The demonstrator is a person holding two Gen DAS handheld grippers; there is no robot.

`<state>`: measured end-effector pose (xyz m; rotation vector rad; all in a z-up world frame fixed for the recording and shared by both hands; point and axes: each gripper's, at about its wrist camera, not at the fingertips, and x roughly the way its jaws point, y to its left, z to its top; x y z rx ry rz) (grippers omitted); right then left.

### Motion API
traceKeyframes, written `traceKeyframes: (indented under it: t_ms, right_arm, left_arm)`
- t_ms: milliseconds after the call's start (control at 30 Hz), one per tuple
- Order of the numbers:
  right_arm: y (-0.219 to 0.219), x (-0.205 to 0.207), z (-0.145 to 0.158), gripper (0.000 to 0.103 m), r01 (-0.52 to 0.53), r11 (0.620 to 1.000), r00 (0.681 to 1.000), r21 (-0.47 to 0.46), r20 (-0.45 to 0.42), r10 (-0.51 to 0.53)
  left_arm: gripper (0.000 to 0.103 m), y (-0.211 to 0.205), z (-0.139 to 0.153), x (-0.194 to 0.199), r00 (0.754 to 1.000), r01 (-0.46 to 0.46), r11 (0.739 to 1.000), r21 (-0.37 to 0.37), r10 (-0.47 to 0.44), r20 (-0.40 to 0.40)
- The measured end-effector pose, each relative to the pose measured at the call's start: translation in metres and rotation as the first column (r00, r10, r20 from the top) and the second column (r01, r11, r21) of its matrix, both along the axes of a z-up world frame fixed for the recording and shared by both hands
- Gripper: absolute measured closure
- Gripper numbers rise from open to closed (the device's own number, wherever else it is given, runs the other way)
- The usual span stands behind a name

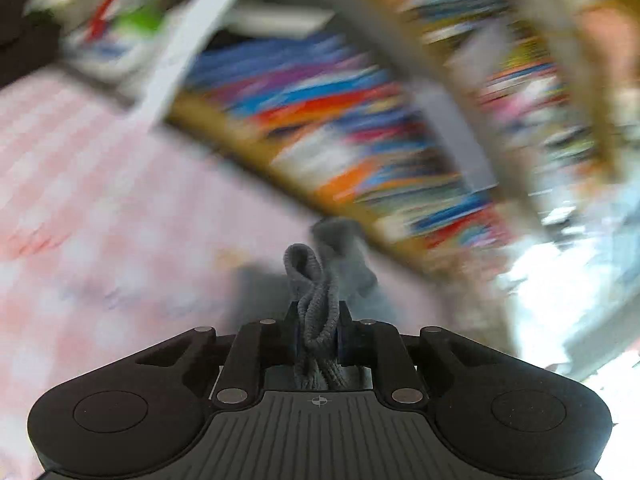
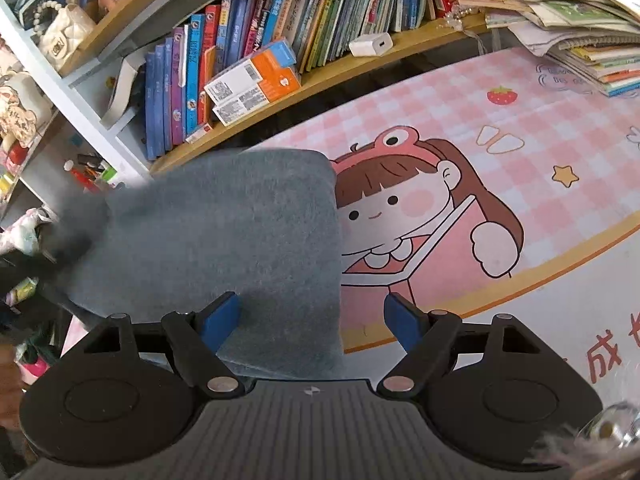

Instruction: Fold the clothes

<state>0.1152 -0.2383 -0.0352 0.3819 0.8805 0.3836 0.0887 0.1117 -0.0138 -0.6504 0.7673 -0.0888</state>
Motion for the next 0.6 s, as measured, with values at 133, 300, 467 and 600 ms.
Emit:
traceKeyframes:
  t_ms: [133,300,467,600]
  right_arm:
    - [0.002,0.002,-0.002,0.025,-0.012,1.000,1.000,-0.001,-0.010,0.012]
    - [0.000,0.007,-0.004,0.025,-0.007,1.000,0.999,0.020,-0.032,0.007]
    - [-0.005,0.015,-0.011,0.025,0.027,0.996,0.996,0.086,-0.091,-0.019]
    - [-0.003,0.019,-0.015,0.025,0.021,0.995,0.993,0.093,-0.114,-0.010]
  left_arm:
    - [0.080,0.006,-0.020,0.001,0.998,-0.040,0.999,-0.030,0.038,-0.056]
    - [0.033,0.013,-0.002,-0.002,0.998,-0.037,0.999,-0.011,0.036,-0.052]
    - [0.013,0.016,0.000,-0.007,0.999,-0.037,0.999,0.003,0.037,-0.029]
    - [0.013,0.016,-0.010,0.000,0.996,-0.035,0.999,-0.021,0.034,-0.078]
